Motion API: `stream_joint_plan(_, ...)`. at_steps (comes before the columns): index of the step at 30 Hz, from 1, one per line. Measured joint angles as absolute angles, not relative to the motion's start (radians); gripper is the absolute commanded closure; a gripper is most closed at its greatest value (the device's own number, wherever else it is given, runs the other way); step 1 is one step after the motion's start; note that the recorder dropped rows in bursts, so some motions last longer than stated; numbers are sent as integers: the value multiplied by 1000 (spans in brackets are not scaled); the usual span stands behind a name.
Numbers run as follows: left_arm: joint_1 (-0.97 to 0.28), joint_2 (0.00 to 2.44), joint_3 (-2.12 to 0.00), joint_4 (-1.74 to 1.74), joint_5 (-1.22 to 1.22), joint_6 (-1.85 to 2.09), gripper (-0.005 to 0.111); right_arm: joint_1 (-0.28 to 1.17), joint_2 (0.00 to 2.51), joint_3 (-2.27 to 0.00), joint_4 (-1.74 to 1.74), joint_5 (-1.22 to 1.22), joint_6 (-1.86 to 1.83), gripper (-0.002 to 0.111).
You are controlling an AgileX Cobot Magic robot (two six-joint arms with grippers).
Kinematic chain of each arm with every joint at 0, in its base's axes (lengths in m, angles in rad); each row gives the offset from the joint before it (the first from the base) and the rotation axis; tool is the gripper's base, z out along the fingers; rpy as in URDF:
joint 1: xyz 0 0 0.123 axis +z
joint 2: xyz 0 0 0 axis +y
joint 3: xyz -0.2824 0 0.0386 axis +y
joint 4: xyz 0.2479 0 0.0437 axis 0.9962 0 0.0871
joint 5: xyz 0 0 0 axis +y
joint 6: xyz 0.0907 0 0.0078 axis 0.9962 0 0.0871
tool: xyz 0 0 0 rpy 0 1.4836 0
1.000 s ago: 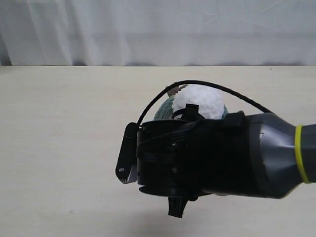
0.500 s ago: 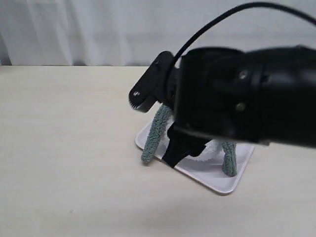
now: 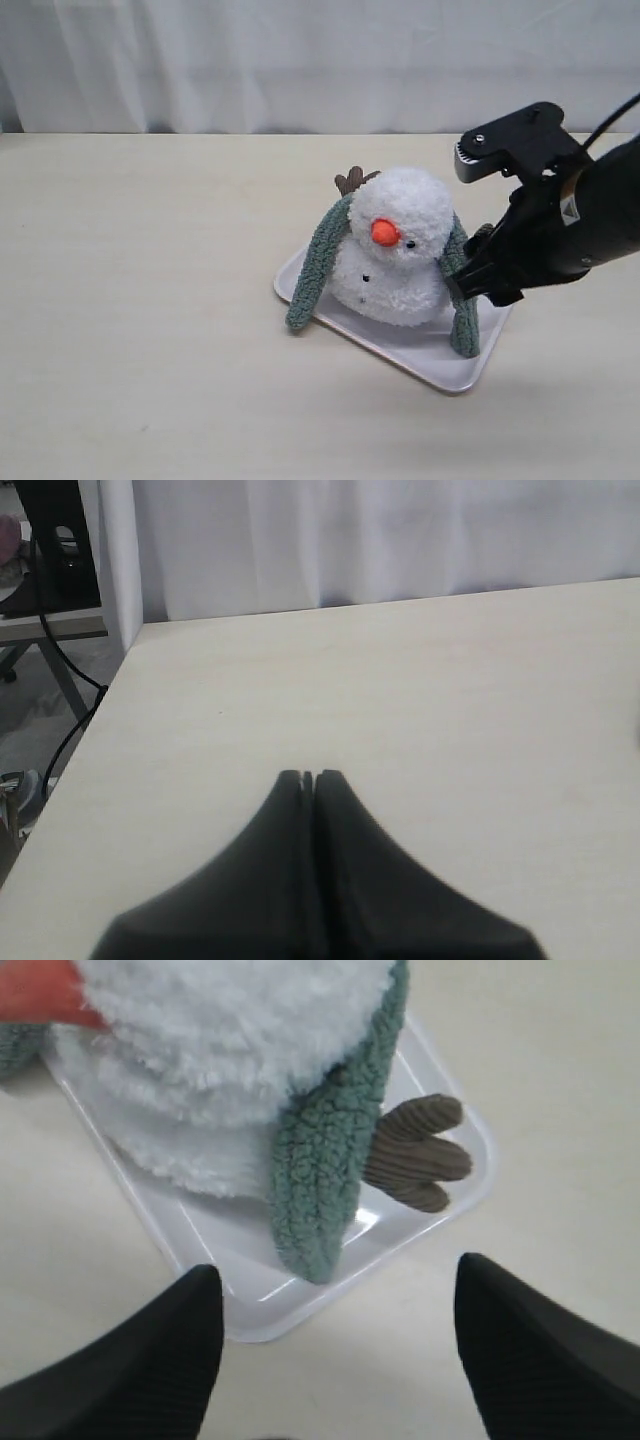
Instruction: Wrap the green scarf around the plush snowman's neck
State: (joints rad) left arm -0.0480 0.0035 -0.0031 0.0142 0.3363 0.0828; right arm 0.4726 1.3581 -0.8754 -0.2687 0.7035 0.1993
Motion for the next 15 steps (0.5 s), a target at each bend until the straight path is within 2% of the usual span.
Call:
stream_joint_plan(6, -48, 4, -3, 14, 336, 83, 107, 376, 1402, -793, 110, 534, -148, 51)
stream_joint_plan(15, -48, 4, -3, 14, 336, 83, 107, 267, 1440, -785, 186, 470, -234, 50)
